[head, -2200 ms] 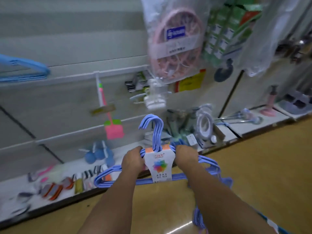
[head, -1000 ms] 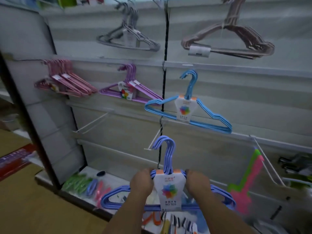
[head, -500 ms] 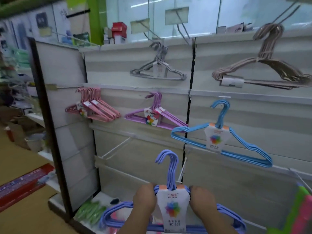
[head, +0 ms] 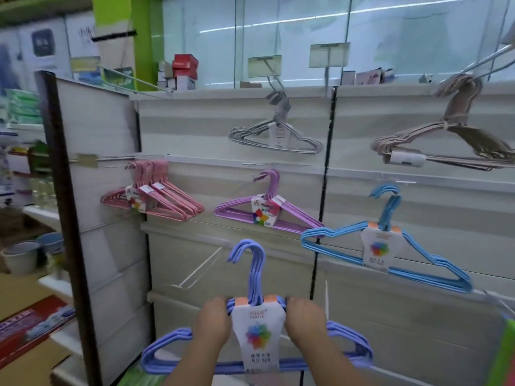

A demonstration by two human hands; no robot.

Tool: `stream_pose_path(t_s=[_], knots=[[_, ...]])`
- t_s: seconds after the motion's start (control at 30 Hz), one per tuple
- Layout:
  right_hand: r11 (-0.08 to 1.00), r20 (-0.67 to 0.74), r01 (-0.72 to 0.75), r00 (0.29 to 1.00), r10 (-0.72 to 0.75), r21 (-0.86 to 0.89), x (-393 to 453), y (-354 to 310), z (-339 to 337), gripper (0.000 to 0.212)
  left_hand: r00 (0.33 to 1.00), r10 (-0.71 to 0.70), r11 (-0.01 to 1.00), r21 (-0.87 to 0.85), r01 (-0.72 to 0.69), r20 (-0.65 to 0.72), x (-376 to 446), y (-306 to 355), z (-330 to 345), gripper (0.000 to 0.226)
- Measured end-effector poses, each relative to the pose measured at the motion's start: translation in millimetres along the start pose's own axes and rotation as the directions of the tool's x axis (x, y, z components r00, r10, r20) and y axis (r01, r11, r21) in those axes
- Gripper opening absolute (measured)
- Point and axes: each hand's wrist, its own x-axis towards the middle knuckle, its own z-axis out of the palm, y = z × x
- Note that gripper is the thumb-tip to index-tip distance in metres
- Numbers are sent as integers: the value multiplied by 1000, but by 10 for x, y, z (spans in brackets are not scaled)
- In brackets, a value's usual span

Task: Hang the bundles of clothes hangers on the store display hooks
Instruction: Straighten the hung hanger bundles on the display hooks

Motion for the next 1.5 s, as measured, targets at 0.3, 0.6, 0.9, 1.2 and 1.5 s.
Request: stream_pose_path(t_s=[0.3,0.6,0.9,1.2,1.5], knots=[[996,0,89,996,-89,20,166,-1035,200,26,992,-102,995,6,103,-70,140,-946,-468,34],[989,28,148,989,-148,26,665,-1626,500,28,986,-159,987,27,160,-41,583,-1578,-494,29],[983,-79,180,981,-178,24,1621,-2189,277,28,985,-131,991,22,134,-111,1557,-1819,-938,28],[962,-272,80,962,-6,260,2127,-2697,-23,4,956,-59,998,-30,53,-289,2248,-1949,-1450,18],[945,-505,4,846,172,327,2376,-3306,-574,17,824,257,962,56,-266,-505,2800,-2139,-2158,24]])
